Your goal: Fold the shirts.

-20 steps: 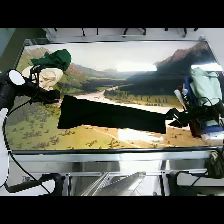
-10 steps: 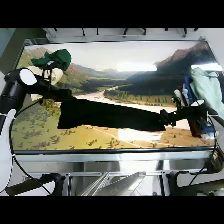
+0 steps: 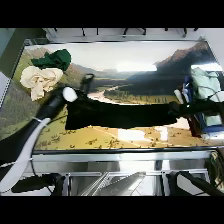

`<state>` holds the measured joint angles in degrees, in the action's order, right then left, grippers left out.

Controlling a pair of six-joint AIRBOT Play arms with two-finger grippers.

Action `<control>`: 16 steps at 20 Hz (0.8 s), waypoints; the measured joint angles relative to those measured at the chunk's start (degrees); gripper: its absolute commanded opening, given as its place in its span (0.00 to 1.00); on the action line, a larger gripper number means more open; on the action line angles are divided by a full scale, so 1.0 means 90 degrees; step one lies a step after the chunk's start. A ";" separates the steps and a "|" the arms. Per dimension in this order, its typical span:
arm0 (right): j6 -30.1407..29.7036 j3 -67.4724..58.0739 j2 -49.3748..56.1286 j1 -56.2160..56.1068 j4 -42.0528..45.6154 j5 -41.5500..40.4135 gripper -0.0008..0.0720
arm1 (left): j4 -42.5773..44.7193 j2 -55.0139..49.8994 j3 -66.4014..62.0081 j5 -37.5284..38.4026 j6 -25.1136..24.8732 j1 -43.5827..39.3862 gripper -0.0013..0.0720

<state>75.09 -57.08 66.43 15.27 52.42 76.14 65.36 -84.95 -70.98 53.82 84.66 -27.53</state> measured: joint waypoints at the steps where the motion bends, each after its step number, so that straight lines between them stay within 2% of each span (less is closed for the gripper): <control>1: 0.0083 -0.0158 -0.0151 -0.0005 0.0051 0.0129 0.04 | -0.0063 -0.0248 -0.0121 -0.0136 0.0024 -0.0236 0.04; 4: 0.0267 -0.0753 -0.0403 -0.0019 0.0136 0.0474 0.04 | -0.0180 -0.1066 -0.0763 -0.0517 0.0117 -0.0862 0.04; 8: 0.0396 -0.1416 -0.0508 -0.0151 0.0182 0.0702 0.04 | -0.0253 -0.2108 -0.1804 -0.0845 0.0503 -0.1469 0.04; 13: 0.0483 -0.1919 -0.0515 -0.0389 0.0182 0.0860 0.04 | -0.0277 -0.3179 -0.3092 -0.0908 0.0860 -0.1940 0.04; 16: 0.0503 -0.2074 -0.0425 -0.0471 0.0180 0.0952 0.04 | -0.0270 -0.3521 -0.3650 -0.0675 0.1013 -0.1999 0.04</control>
<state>79.61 -75.75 62.61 11.03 54.04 84.71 62.94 -116.64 -103.83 47.75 93.78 -45.52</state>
